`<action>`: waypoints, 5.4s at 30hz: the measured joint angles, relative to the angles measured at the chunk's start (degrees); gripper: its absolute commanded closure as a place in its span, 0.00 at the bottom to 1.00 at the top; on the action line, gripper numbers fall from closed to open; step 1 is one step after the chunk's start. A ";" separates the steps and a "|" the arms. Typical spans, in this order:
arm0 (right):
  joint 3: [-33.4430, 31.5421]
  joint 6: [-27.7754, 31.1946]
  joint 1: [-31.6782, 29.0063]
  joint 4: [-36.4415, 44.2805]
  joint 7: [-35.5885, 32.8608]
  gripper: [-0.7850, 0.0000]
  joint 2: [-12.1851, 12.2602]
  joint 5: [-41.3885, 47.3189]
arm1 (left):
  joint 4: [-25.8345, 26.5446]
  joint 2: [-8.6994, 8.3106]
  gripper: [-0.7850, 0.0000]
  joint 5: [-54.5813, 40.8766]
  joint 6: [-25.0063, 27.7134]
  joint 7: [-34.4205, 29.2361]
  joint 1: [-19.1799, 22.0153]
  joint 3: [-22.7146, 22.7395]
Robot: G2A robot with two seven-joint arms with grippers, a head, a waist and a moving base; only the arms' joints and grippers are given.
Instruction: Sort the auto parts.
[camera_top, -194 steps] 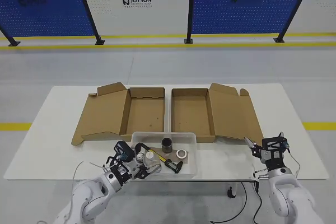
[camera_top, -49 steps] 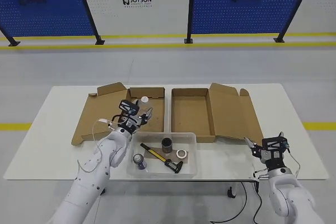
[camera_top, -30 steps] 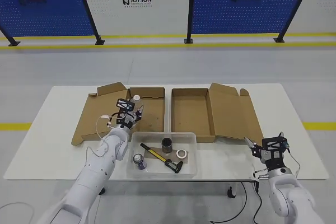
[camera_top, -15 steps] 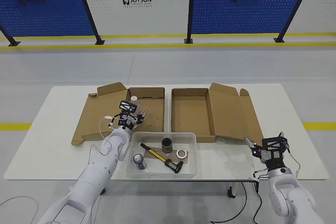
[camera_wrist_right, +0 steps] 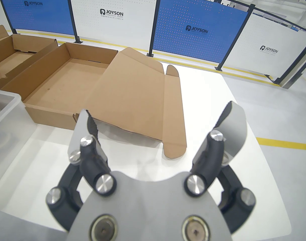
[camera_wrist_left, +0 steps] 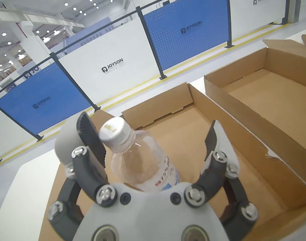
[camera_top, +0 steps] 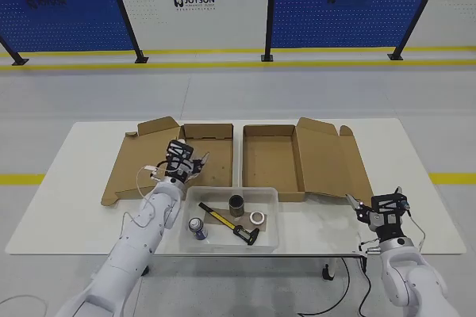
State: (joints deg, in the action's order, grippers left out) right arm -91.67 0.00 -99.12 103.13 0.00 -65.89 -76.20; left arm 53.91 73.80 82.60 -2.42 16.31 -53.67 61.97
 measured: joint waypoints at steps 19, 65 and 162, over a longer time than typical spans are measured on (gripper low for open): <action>0.00 0.00 0.00 0.00 0.00 0.00 0.00 0.00 | 38.47 -5.30 0.00 -0.02 17.69 -16.34 -21.13 16.60; 0.00 0.00 0.00 0.00 0.00 0.00 0.00 0.00 | 51.44 -10.02 0.00 -20.43 55.33 -56.19 -28.49 20.85; 0.00 0.00 0.00 0.00 0.00 0.00 0.00 0.00 | 40.03 -16.26 1.00 -10.34 56.68 -58.26 -14.18 2.83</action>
State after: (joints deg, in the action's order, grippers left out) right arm -91.67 0.00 -99.12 103.13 0.00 -65.89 -76.20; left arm 93.94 57.55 72.26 54.26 -41.95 -67.85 64.80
